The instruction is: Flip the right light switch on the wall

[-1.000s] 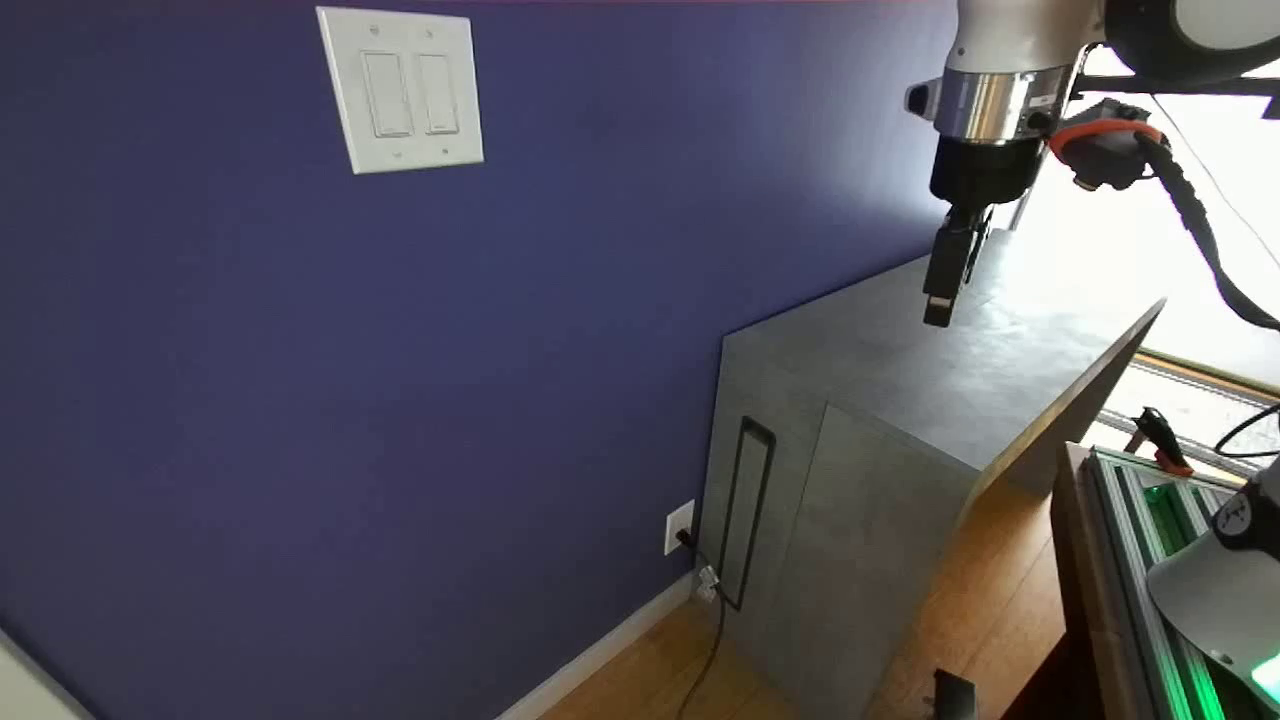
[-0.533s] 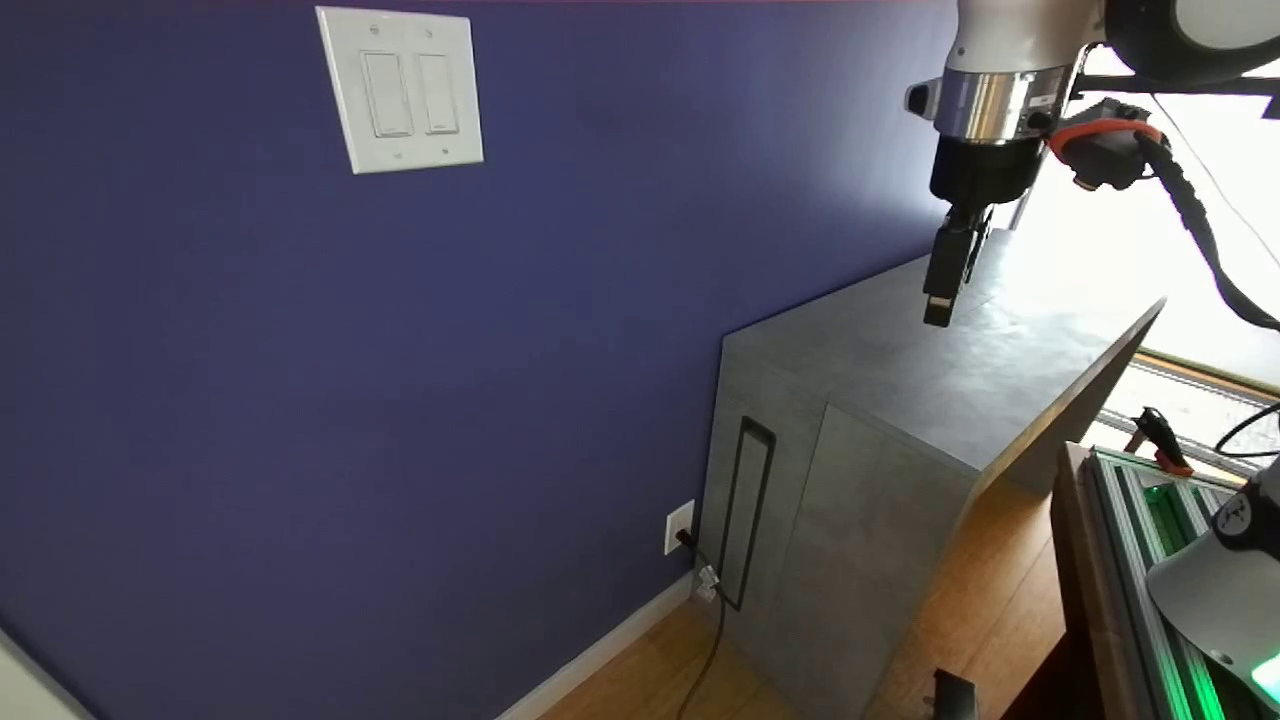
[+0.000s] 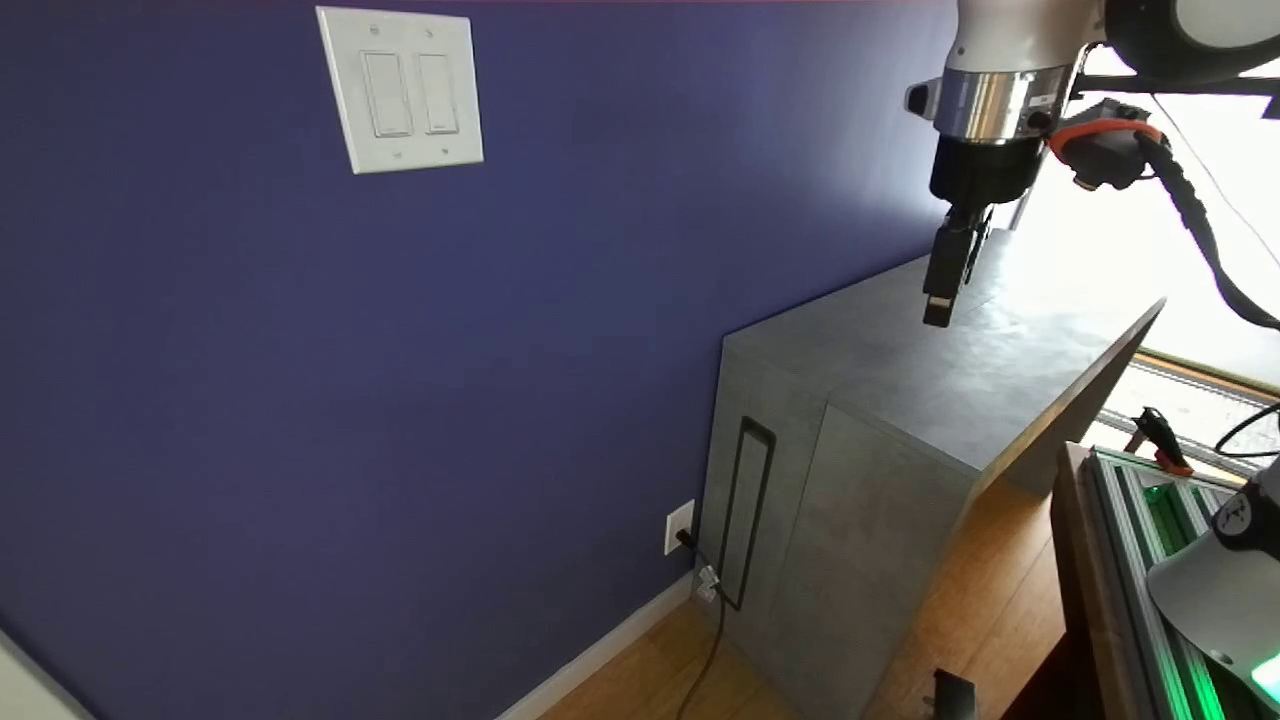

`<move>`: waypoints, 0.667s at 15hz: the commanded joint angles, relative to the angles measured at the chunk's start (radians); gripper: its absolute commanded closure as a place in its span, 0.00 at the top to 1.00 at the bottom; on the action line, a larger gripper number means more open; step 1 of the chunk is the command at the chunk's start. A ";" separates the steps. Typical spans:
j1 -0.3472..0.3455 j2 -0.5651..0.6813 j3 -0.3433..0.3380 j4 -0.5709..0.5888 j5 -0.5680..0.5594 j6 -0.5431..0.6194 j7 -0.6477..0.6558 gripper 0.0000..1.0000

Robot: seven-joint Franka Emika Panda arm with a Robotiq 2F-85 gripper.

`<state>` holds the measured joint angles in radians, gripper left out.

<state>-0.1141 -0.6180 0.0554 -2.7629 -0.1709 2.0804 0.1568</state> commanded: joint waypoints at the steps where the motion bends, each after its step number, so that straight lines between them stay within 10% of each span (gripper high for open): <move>1: 0.055 0.007 -0.046 0.037 0.127 -0.015 -0.006 1.00; 10: 0.129 0.036 -0.020 0.156 0.334 0.035 0.035 1.00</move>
<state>-0.0062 -0.6150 0.0279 -2.6609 0.1058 2.0935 0.1648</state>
